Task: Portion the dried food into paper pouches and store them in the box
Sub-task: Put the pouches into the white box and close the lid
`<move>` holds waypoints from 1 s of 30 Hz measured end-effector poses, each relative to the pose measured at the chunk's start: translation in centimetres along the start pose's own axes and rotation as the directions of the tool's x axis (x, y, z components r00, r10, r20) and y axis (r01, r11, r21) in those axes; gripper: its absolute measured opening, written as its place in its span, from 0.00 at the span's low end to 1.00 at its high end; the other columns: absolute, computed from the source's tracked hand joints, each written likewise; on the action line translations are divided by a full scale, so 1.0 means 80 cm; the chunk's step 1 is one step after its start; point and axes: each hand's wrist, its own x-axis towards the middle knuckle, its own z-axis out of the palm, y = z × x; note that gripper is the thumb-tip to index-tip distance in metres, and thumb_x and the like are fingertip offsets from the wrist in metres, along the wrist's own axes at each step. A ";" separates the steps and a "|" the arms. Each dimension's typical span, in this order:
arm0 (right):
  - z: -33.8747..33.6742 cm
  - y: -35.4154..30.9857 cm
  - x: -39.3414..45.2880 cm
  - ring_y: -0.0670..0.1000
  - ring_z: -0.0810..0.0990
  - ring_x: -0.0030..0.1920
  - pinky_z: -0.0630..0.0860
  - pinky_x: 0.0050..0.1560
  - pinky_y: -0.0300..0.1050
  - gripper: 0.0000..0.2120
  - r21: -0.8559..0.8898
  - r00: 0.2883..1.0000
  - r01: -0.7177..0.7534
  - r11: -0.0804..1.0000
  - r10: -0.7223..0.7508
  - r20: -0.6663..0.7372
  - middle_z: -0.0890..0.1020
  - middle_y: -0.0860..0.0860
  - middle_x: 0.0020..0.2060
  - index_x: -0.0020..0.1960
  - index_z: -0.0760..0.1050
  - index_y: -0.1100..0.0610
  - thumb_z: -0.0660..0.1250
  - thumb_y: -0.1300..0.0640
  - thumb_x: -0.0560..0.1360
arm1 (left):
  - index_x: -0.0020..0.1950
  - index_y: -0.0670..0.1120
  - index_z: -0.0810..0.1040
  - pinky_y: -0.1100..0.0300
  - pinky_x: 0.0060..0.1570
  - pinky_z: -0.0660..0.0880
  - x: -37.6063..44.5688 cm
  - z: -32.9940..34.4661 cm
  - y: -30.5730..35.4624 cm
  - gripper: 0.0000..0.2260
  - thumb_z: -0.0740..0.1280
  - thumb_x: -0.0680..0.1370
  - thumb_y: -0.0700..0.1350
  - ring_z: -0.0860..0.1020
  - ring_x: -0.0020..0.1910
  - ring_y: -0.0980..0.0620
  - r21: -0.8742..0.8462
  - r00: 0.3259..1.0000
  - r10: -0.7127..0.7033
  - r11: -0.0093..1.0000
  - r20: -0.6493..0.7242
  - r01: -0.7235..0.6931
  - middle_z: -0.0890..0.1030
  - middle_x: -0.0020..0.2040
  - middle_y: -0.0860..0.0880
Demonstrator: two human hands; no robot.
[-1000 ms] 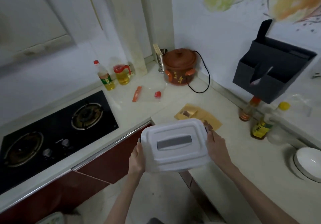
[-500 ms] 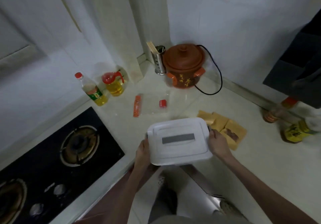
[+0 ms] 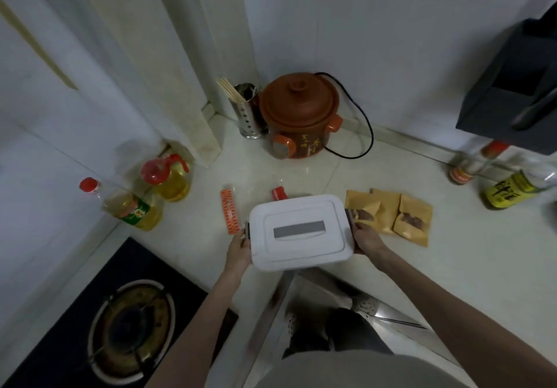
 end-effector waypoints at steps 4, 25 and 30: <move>0.002 -0.014 0.005 0.59 0.78 0.53 0.79 0.50 0.53 0.21 -0.052 0.995 0.039 0.998 -0.044 -0.087 0.76 0.57 0.56 0.67 0.67 0.59 0.60 0.68 0.75 | 0.73 0.47 0.68 0.46 0.64 0.72 0.013 -0.009 0.002 0.25 0.70 0.76 0.41 0.75 0.62 0.45 0.006 0.995 0.090 0.996 -0.038 -0.090 0.75 0.65 0.46; 0.031 -0.041 -0.007 0.60 0.79 0.42 0.73 0.39 0.47 0.10 -0.399 0.911 0.266 0.878 -0.364 -0.195 0.82 0.62 0.41 0.46 0.78 0.71 0.59 0.68 0.74 | 0.69 0.44 0.72 0.51 0.65 0.71 0.015 -0.003 0.033 0.17 0.58 0.80 0.40 0.73 0.61 0.46 0.339 0.926 0.365 0.887 -0.098 -0.314 0.72 0.63 0.44; 0.007 -0.039 -0.015 0.64 0.79 0.44 0.77 0.42 0.54 0.10 -0.331 0.883 0.295 0.896 -0.388 -0.263 0.82 0.65 0.42 0.47 0.77 0.71 0.60 0.66 0.75 | 0.65 0.47 0.75 0.67 0.46 0.68 0.016 0.012 0.065 0.15 0.60 0.79 0.40 0.73 0.51 0.54 0.361 0.868 0.482 0.836 -0.122 -0.414 0.75 0.56 0.46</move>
